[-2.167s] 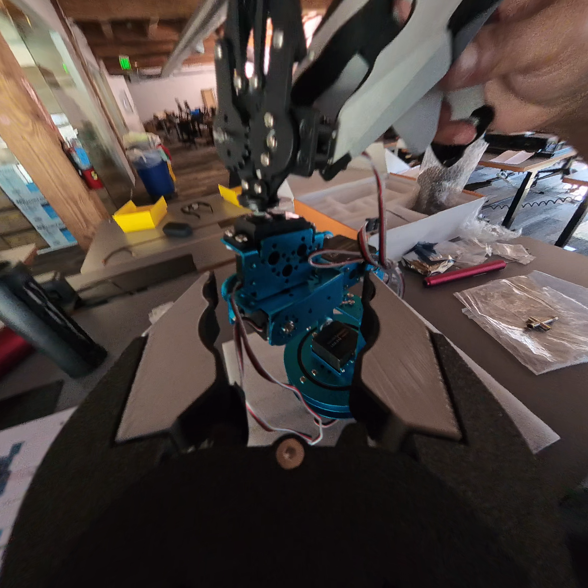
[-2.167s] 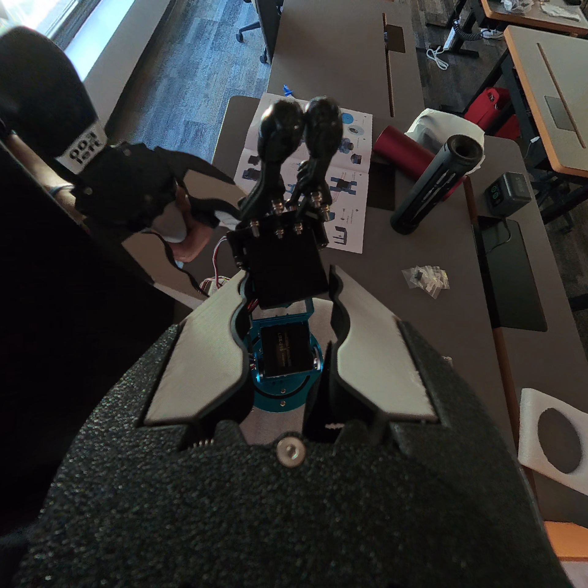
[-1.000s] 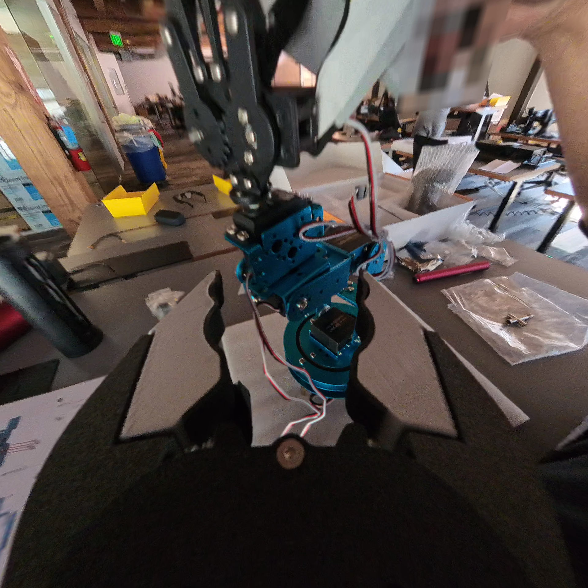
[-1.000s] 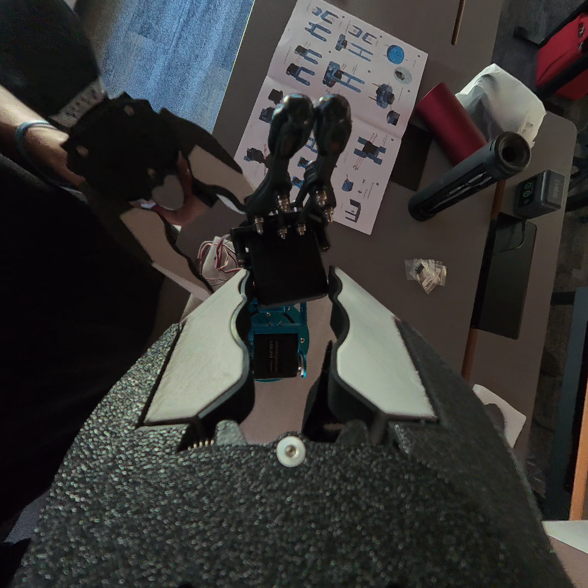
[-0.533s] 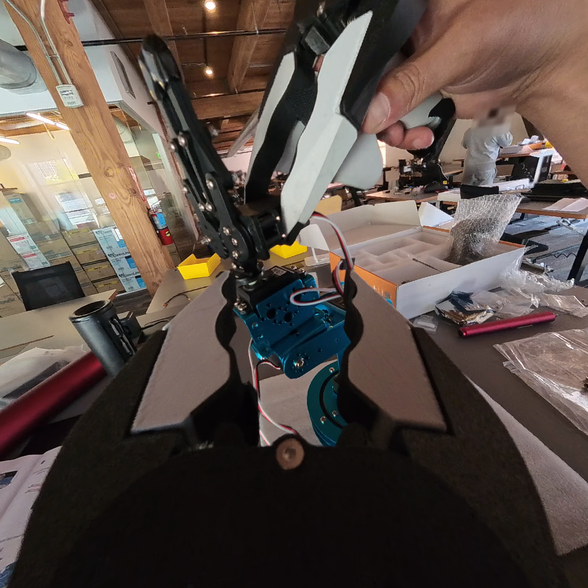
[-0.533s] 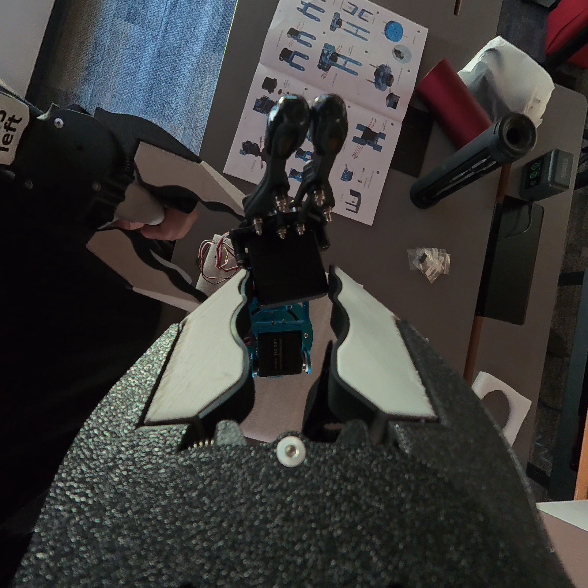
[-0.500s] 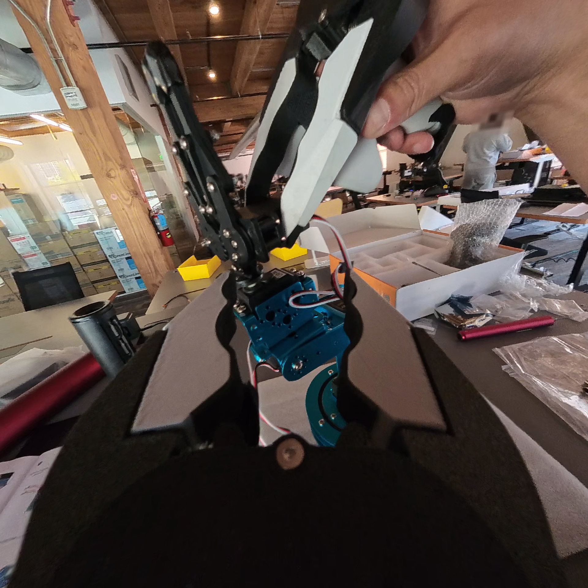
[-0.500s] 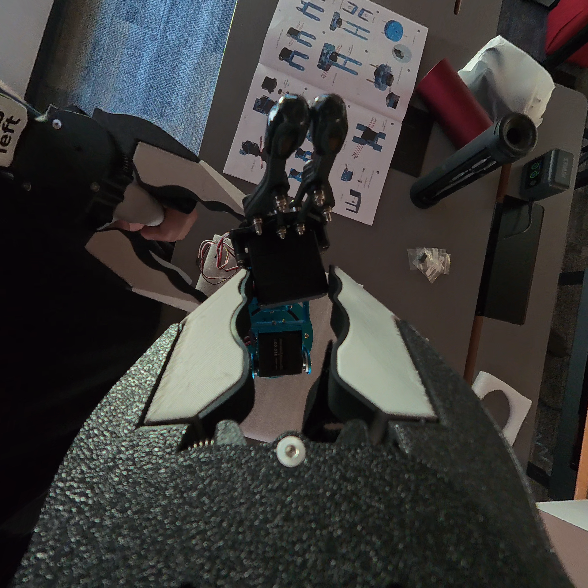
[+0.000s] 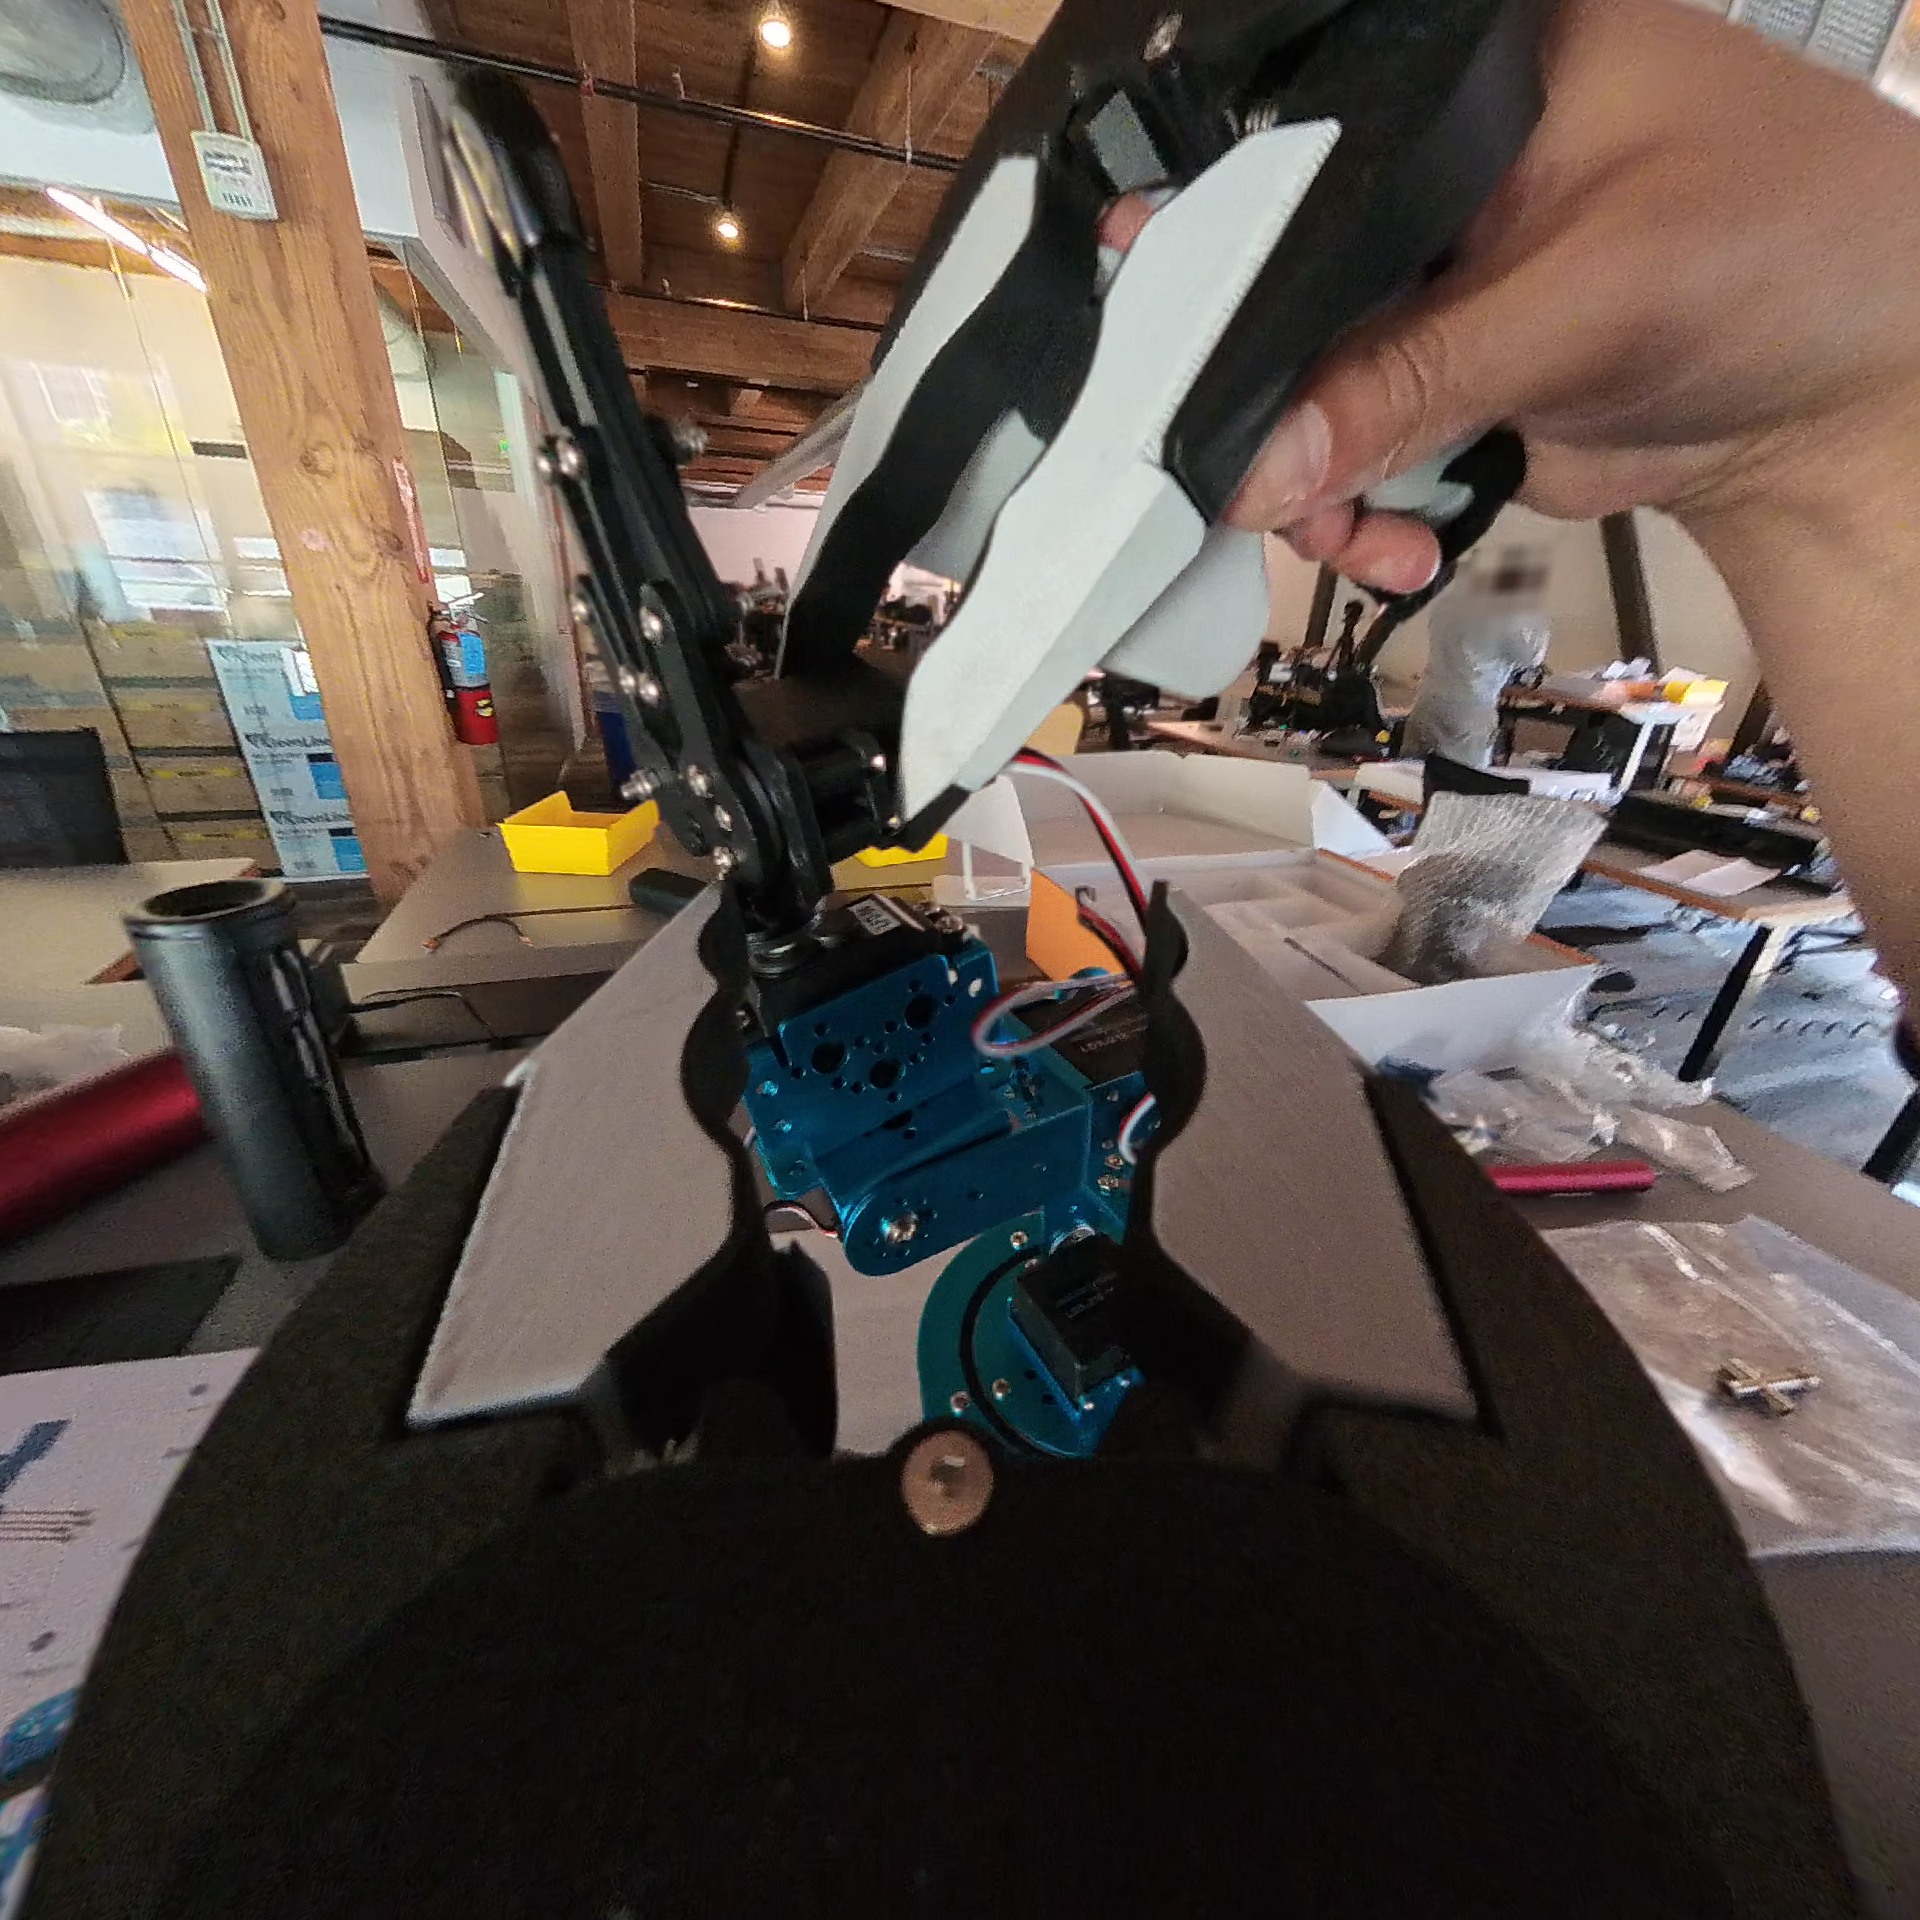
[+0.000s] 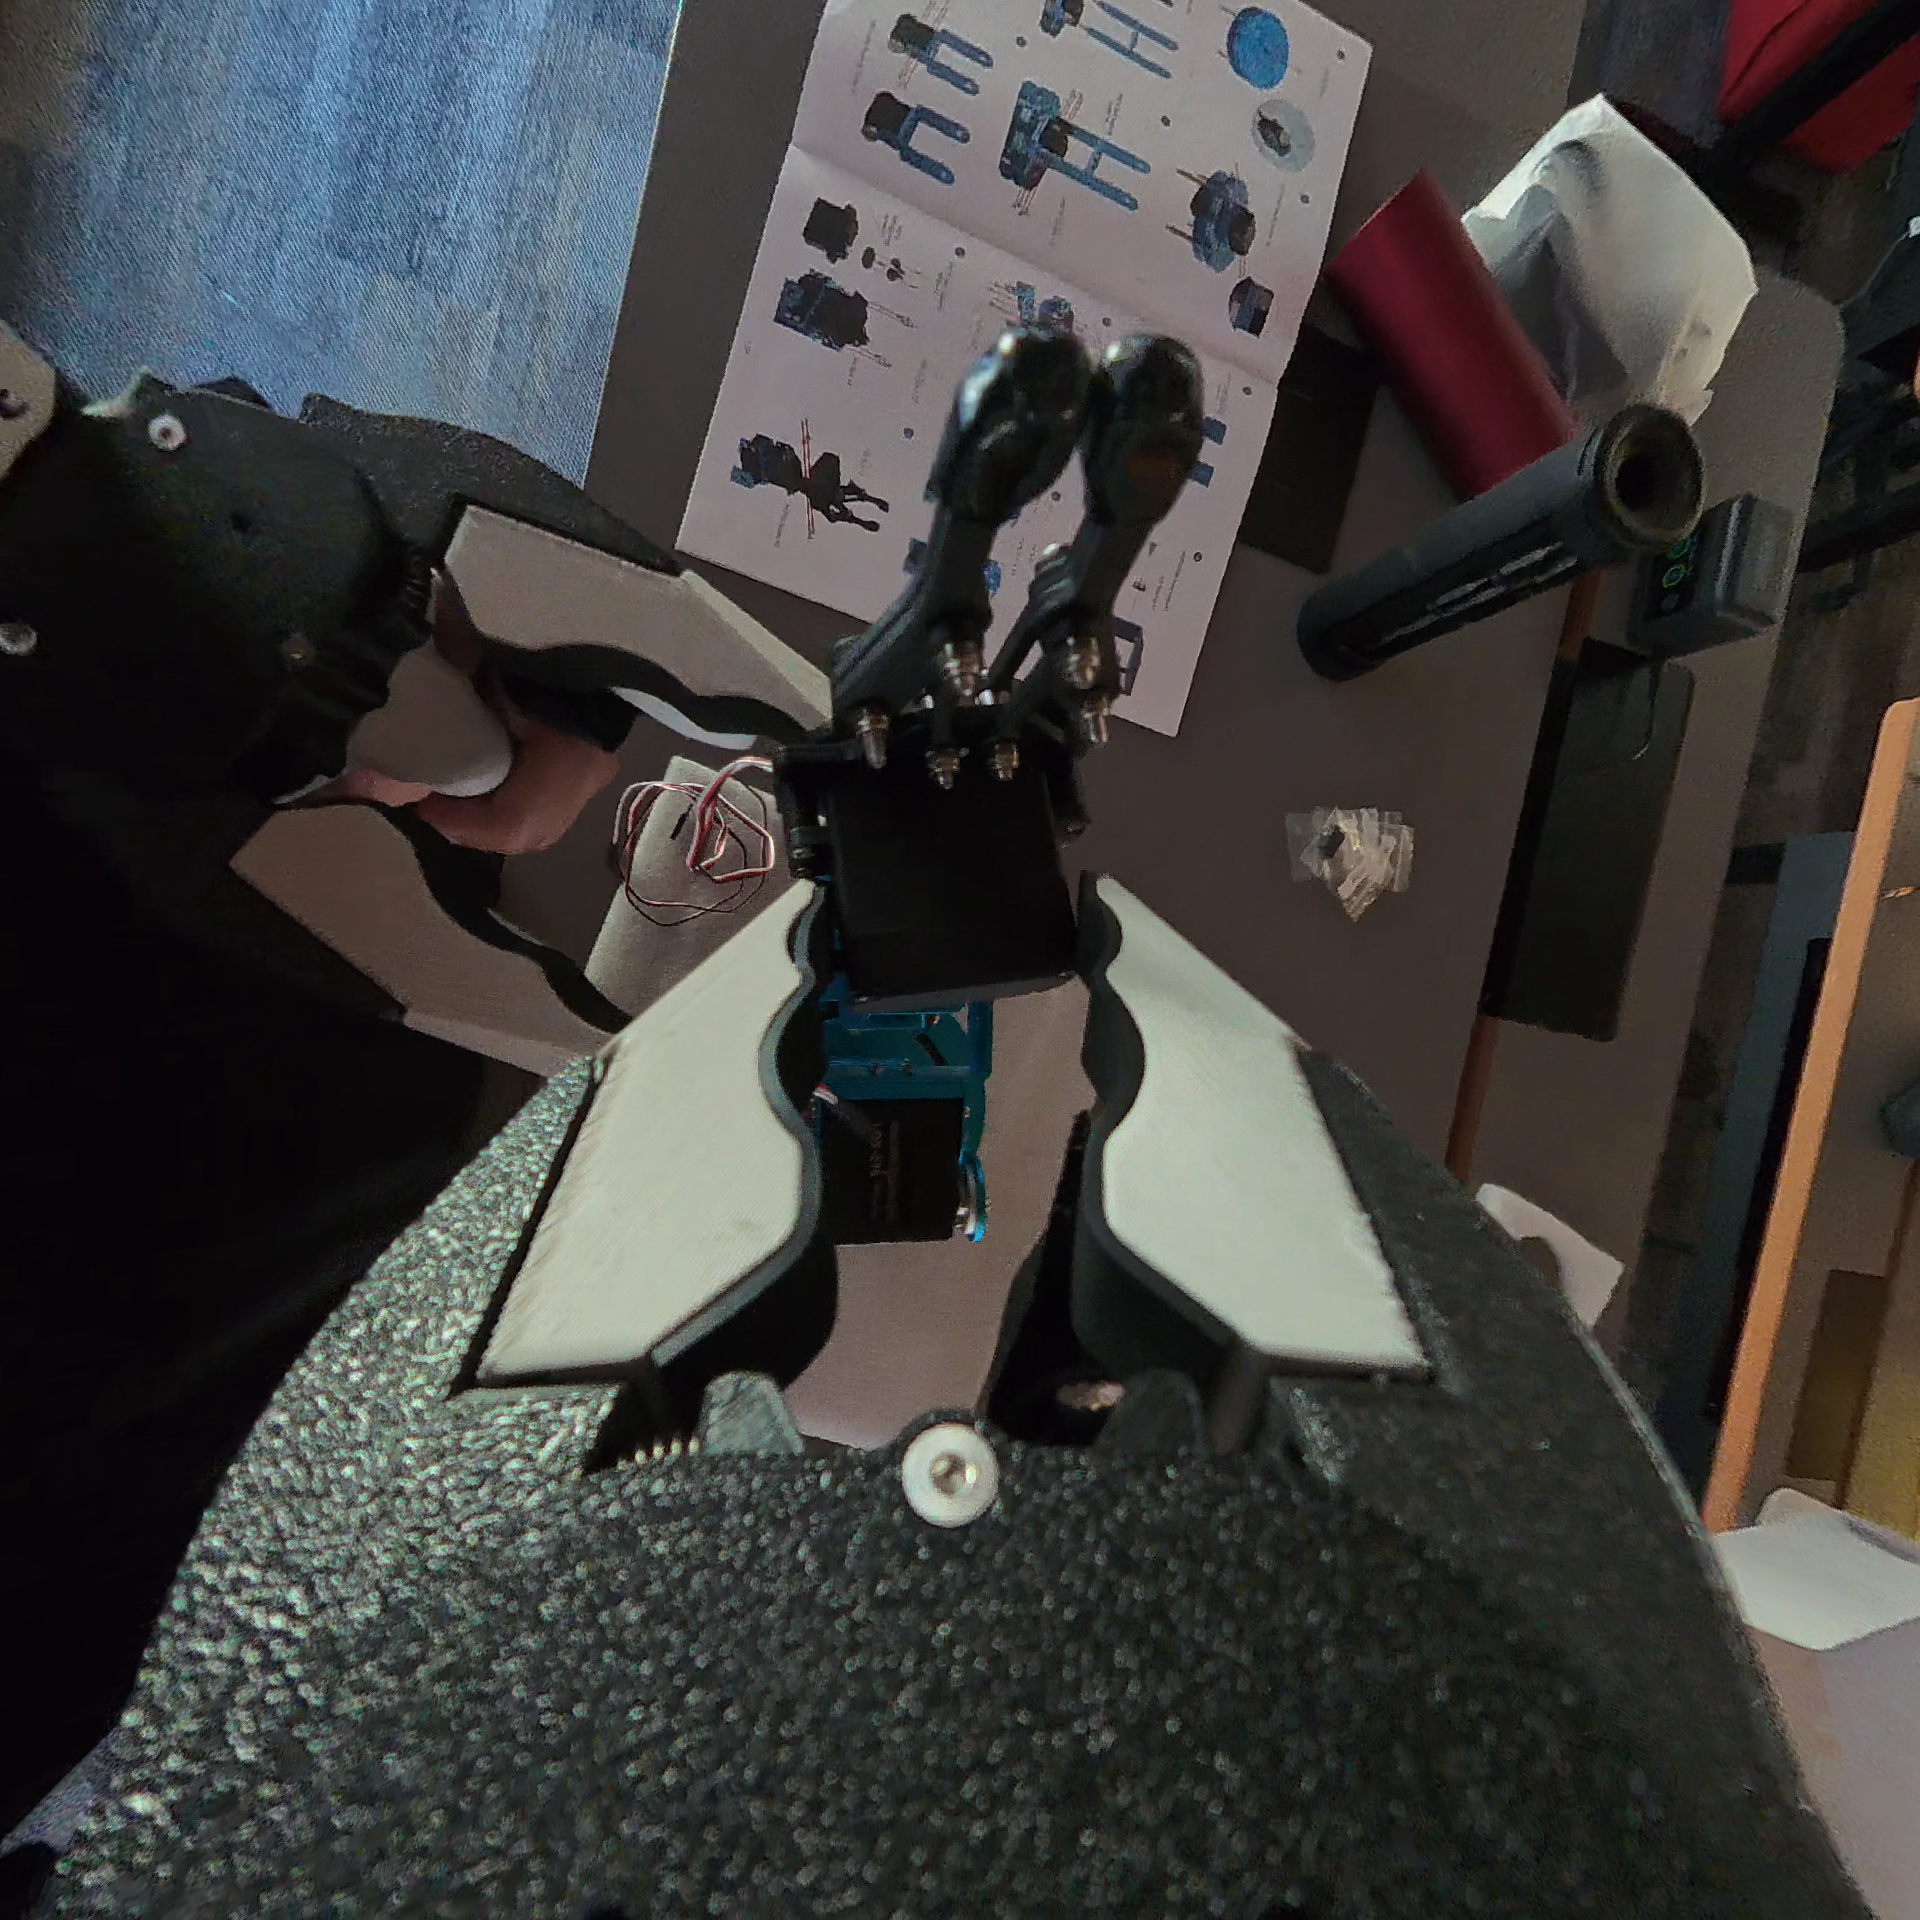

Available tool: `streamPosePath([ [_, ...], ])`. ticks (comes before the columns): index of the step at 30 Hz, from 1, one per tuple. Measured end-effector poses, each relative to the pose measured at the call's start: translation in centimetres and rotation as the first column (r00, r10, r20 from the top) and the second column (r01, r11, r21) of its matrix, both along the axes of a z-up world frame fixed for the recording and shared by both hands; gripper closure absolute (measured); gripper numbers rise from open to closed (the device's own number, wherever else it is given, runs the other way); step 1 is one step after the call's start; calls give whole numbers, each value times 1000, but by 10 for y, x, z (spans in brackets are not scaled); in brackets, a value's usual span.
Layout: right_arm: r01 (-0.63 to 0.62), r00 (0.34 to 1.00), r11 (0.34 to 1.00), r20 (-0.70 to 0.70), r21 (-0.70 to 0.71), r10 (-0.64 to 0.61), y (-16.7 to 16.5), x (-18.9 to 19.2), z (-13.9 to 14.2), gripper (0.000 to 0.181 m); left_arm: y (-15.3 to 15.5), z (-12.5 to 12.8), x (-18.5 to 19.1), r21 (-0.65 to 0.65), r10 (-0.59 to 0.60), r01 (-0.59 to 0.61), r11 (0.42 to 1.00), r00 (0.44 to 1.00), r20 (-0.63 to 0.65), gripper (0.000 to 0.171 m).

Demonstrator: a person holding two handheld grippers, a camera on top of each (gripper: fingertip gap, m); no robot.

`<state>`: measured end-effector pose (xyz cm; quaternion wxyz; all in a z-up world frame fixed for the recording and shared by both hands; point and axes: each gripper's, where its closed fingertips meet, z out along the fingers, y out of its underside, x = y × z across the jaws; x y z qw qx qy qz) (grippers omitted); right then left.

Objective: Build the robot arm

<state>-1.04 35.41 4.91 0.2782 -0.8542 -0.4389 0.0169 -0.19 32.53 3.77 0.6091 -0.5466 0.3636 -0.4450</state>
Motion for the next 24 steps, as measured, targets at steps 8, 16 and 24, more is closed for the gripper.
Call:
streamPosePath([
  [8, -50, 995, 997, 88, -54, 55, 14, -18, -3, 136, 15, 0, -16, -111, -9, 17, 994, 997, 74, 102],
  [16, -51, 992, 994, 108, -98, 61, 9, -11, -2, 137, 13, 2, -14, -133, -64, 73, 988, 995, 75, 109],
  [24, -53, 999, 998, -7, -35, 53, 7, -9, -2, 135, 9, 2, -8, -138, -56, 55, 989, 998, -3, 101],
])
